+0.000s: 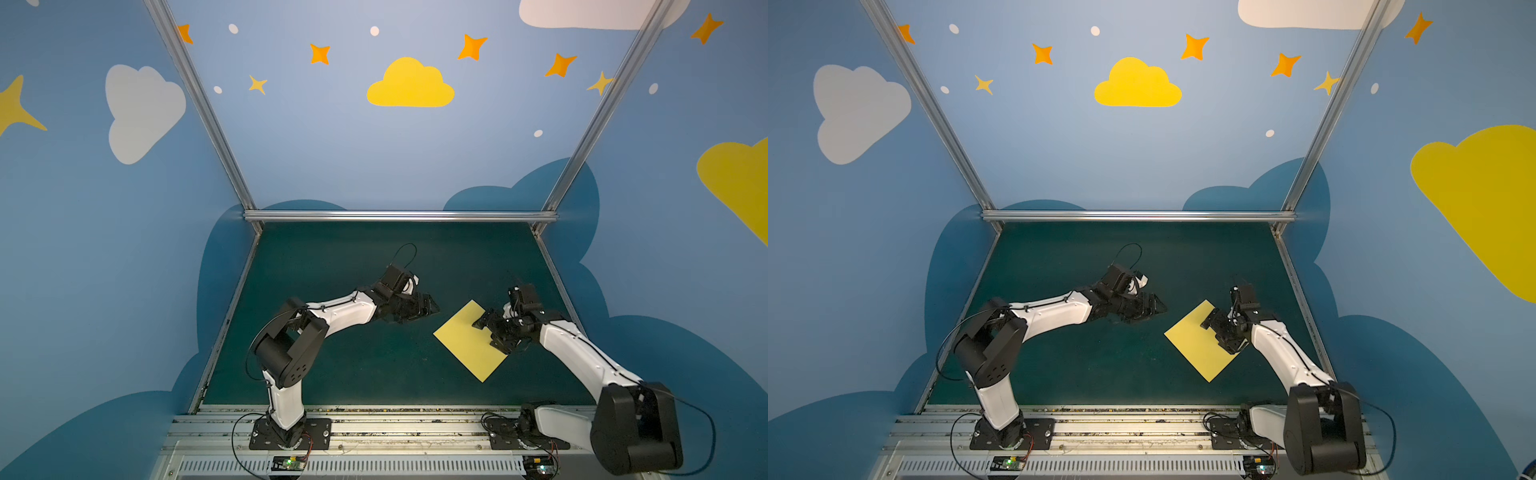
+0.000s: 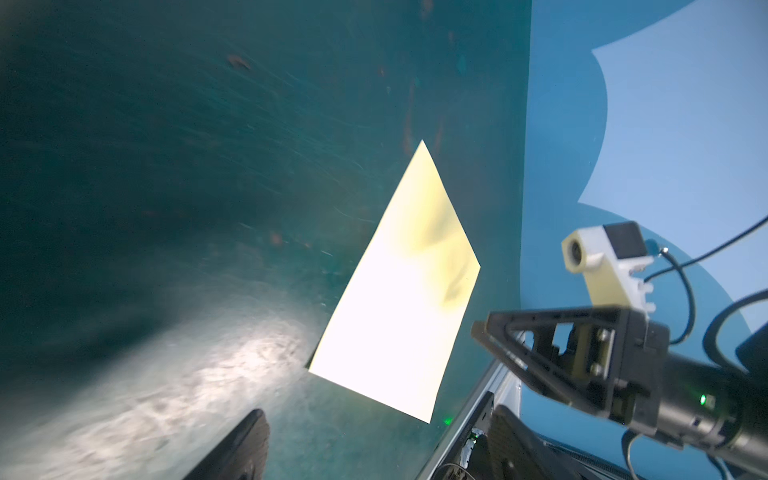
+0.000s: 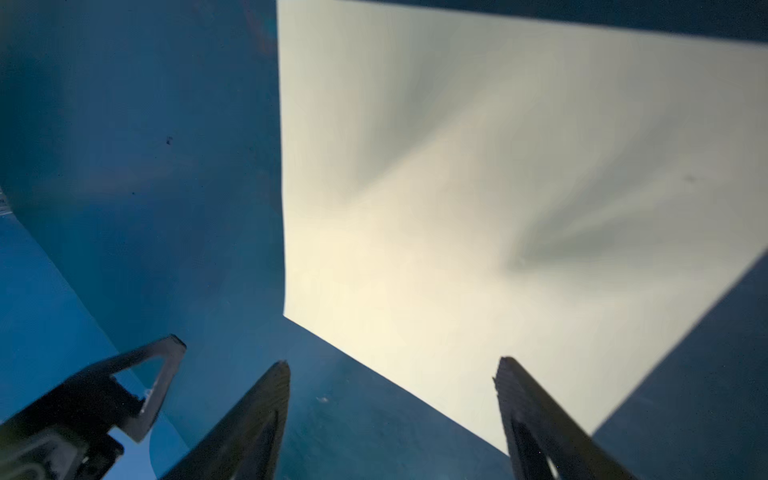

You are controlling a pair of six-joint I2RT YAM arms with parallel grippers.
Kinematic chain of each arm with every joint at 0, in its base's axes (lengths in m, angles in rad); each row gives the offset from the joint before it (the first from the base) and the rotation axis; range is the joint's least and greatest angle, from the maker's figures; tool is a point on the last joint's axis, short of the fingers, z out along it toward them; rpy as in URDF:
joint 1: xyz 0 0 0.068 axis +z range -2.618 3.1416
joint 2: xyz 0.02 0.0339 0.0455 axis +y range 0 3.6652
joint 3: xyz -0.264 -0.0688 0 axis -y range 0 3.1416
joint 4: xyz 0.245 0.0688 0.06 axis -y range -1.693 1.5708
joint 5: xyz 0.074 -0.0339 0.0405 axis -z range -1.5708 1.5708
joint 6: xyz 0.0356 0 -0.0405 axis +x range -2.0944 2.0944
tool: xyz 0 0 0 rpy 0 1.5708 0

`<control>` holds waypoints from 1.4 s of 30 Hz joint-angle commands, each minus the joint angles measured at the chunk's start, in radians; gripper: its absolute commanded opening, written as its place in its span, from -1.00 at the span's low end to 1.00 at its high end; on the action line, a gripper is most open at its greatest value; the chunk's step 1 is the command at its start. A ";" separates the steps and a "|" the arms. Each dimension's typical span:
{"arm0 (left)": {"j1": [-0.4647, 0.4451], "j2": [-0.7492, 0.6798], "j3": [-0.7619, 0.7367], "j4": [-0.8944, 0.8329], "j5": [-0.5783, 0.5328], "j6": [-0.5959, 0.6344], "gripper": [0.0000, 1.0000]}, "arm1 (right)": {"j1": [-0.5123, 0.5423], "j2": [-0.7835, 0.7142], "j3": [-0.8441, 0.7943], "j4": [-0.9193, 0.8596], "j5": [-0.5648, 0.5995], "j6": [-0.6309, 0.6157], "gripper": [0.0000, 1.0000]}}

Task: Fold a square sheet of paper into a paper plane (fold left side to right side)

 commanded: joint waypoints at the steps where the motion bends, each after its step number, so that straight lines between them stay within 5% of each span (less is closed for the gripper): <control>1: -0.014 0.034 0.026 0.002 -0.011 -0.015 0.66 | 0.002 -0.122 -0.082 -0.093 -0.004 0.048 0.51; 15: -0.026 0.093 0.081 -0.029 -0.018 -0.001 0.66 | 0.047 -0.596 -0.390 -0.227 -0.118 0.227 0.07; 31: -0.035 0.085 0.106 -0.070 -0.041 0.020 0.66 | 0.110 -0.646 -0.481 -0.104 0.000 0.356 -0.45; 37: -0.035 0.080 0.111 -0.083 -0.046 0.028 0.66 | 0.110 -0.663 -0.483 -0.123 0.028 0.360 -0.44; 42: -0.035 0.078 0.117 -0.088 -0.047 0.031 0.66 | 0.111 -0.660 -0.438 -0.188 0.065 0.354 -0.11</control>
